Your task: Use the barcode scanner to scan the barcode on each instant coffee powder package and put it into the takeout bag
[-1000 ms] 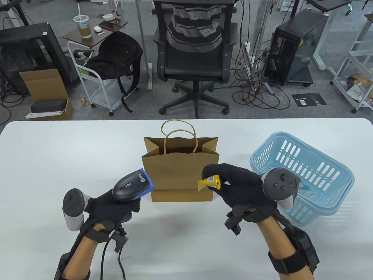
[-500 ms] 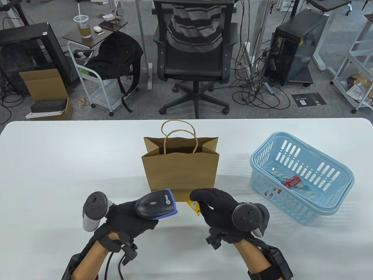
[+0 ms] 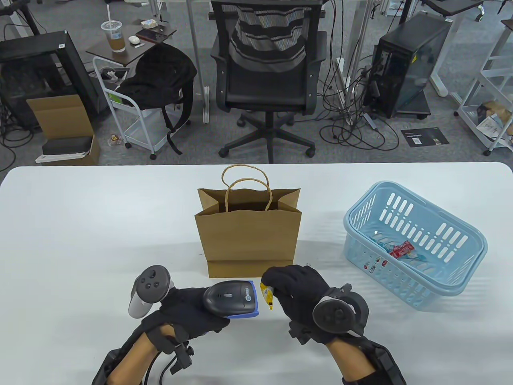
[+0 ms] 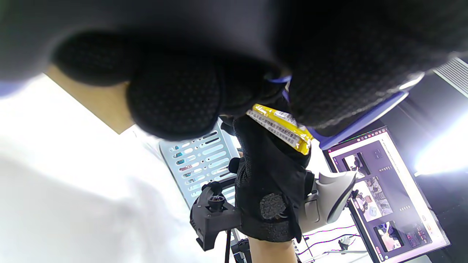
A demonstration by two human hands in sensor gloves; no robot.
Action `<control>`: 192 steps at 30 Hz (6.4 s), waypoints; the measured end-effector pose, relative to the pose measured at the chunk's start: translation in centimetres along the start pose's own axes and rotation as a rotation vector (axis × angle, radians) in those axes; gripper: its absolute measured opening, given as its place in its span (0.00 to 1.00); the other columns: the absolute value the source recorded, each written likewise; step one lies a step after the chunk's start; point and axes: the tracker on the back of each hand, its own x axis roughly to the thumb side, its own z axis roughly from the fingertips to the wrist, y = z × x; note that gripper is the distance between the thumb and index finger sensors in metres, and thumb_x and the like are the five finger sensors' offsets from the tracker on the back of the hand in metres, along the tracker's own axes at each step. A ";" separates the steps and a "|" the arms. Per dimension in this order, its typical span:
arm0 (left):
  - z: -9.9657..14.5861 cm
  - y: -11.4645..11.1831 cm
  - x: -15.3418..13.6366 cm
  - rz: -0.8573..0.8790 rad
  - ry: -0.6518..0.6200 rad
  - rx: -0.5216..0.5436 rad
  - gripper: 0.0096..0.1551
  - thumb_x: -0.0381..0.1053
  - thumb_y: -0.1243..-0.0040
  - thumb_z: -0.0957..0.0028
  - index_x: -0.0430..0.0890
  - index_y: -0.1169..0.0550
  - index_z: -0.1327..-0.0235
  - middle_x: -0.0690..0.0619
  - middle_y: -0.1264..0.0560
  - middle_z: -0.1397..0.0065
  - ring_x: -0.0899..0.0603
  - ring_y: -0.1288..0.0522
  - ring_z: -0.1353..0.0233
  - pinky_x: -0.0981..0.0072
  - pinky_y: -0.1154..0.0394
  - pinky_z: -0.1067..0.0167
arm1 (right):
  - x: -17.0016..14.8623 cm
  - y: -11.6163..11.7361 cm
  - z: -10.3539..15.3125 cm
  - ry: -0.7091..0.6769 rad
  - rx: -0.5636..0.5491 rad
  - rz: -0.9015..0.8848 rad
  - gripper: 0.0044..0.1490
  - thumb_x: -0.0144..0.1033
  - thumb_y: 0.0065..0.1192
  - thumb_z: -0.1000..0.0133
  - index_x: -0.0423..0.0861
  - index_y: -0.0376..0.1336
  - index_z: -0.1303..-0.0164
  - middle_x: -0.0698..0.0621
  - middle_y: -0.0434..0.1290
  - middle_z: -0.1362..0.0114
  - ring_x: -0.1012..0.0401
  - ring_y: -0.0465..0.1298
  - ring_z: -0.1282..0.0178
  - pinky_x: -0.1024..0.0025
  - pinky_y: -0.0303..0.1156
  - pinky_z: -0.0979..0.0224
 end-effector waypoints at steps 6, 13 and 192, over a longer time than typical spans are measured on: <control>0.0 0.0 0.0 0.006 0.006 -0.003 0.28 0.63 0.29 0.47 0.53 0.21 0.38 0.57 0.17 0.46 0.49 0.12 0.55 0.55 0.17 0.53 | 0.9 0.0 0.1 -0.065 0.008 0.072 0.26 0.35 0.81 0.50 0.64 0.73 0.43 0.56 0.84 0.37 0.58 0.85 0.40 0.56 0.76 0.33; 0.0 0.0 0.1 0.010 0.006 -0.006 0.27 0.63 0.29 0.47 0.53 0.21 0.39 0.57 0.17 0.46 0.49 0.12 0.55 0.55 0.17 0.53 | 1.1 -0.1 0.1 -0.075 0.003 0.080 0.26 0.36 0.81 0.51 0.63 0.73 0.43 0.56 0.84 0.38 0.58 0.85 0.40 0.56 0.76 0.34; 7.1 11.5 -2.5 0.037 0.068 0.685 0.29 0.63 0.27 0.46 0.50 0.21 0.38 0.53 0.17 0.47 0.44 0.13 0.55 0.50 0.19 0.52 | -25.1 -10.1 -7.5 0.624 1.018 1.003 0.54 0.55 0.90 0.65 0.72 0.63 0.26 0.56 0.75 0.20 0.59 0.81 0.33 0.59 0.75 0.32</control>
